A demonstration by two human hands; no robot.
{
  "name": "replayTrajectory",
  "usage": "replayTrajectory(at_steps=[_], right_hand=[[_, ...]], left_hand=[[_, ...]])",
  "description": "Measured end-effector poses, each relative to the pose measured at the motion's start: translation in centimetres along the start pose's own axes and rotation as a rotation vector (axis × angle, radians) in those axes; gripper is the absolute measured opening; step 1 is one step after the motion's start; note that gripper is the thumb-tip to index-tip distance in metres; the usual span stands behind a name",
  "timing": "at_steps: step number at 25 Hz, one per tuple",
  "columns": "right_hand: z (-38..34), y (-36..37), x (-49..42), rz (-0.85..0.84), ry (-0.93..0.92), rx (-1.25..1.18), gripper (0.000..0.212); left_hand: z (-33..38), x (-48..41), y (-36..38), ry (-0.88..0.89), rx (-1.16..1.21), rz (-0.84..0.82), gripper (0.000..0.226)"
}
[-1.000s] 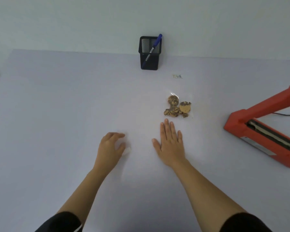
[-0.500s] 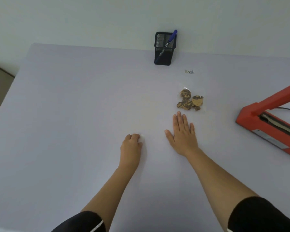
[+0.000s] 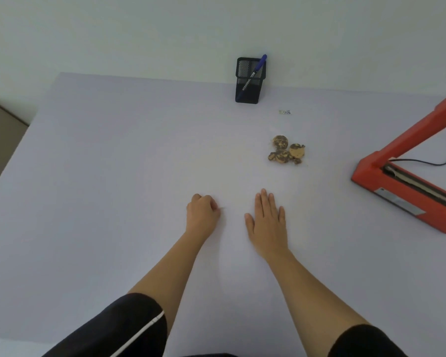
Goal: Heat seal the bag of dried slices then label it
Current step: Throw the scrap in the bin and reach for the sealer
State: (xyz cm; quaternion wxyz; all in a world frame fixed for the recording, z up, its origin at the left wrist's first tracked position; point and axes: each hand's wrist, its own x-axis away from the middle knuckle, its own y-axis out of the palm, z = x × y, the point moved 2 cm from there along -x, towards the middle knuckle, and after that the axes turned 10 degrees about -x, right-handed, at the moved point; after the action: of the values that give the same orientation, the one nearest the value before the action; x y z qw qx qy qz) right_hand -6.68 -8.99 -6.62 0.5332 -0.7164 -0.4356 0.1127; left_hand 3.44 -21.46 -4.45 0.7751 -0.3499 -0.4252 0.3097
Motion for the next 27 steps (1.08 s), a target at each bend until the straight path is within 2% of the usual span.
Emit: replayTrajectory(at_steps=[4, 7, 10, 13, 16, 19, 22, 25, 27], right_hand=[[-0.5, 1.3, 1.9, -0.006, -0.041, -0.006, 0.071], [-0.7, 2.0, 3.5, -0.03, -0.163, 0.008, 0.077], [-1.4, 2.6, 6.0, -0.083, -0.262, 0.012, 0.083], [-2.8, 3.4, 8.9, -0.16, -0.364, 0.042, 0.072], [-5.5, 4.8, 12.2, -0.228, -0.486, 0.08, 0.061], [-8.6, 6.4, 15.5, -0.272, -0.578, 0.069, 0.061], [-13.7, 9.0, 19.4, -0.334, -0.706, 0.079, 0.059], [-18.6, 12.3, 22.9, -0.392, -0.831, 0.076, 0.055], [-21.1, 14.9, 25.0, -0.425, -0.904, 0.065, 0.059]], left_hand=[[-0.8, 2.1, 0.1, 0.035, 0.12, 0.126, 0.009], [-2.9, 5.0, 0.5, -0.101, 0.292, 0.196, 0.008], [-5.6, 8.3, 0.6, -0.199, 0.351, 0.244, 0.017], [-9.0, 11.9, 0.3, -0.281, 0.462, 0.321, 0.016], [-13.2, 16.4, -0.2, -0.383, 0.56, 0.423, 0.012], [-17.2, 20.2, -0.3, -0.458, 0.593, 0.482, 0.011], [-22.9, 24.6, -1.1, -0.566, 0.657, 0.573, 0.02], [-28.6, 27.8, -1.0, -0.676, 0.731, 0.618, 0.014], [-32.0, 29.7, -0.4, -0.716, 0.752, 0.625, 0.012]])
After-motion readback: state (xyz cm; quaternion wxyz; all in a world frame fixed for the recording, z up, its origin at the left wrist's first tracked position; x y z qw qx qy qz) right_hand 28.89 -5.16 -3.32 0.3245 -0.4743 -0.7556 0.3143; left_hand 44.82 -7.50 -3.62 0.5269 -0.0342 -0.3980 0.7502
